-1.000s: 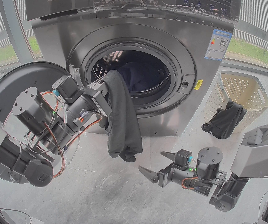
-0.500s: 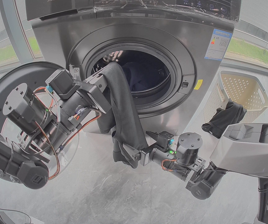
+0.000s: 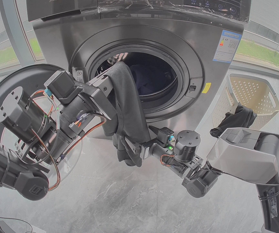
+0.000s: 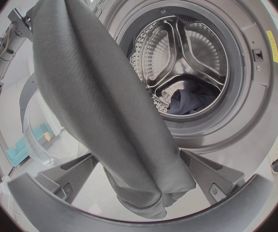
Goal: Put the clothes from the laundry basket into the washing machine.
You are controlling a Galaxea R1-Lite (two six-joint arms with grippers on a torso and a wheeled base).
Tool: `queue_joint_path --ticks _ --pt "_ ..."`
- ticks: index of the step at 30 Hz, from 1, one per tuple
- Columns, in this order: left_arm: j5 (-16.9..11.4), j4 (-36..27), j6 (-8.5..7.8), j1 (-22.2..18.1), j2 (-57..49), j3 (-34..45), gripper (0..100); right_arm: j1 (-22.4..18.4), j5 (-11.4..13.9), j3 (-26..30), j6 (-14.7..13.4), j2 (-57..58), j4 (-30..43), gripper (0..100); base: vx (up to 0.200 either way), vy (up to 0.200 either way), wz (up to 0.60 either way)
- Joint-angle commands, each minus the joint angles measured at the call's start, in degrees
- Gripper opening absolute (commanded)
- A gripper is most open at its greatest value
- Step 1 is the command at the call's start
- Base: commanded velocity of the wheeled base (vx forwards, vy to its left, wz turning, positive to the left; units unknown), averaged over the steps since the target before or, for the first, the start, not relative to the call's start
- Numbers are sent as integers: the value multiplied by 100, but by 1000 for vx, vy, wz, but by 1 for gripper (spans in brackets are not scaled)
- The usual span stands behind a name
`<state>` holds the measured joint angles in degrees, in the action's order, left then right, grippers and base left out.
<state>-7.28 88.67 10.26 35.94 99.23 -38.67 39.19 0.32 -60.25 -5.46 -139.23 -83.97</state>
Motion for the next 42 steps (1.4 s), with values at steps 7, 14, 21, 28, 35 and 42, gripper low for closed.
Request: queue_joint_path --ticks 7,14,21,28,35,42 --pt "-2 1 2 89 -35 96 0 80 12 -813 19 -430 12 100 0 0 0" --pt "-19 -8 11 89 -185 88 0 1 3 -1349 63 -764 82 100 0 0 0" --pt "-2 -26 11 10 -123 79 0 -70 3 -1323 63 -649 38 0 0 0 0" --pt "-2 -61 2 -439 52 105 0 -325 3 -576 63 -25 -93 0 0 0 0" --pt "-46 -17 -42 -860 589 378 0 -553 12 83 54 713 -190 0 0 0 0" --pt "-142 10 -701 -904 1265 887 0 -518 -5 39 54 1135 -181 0 0 0 0"
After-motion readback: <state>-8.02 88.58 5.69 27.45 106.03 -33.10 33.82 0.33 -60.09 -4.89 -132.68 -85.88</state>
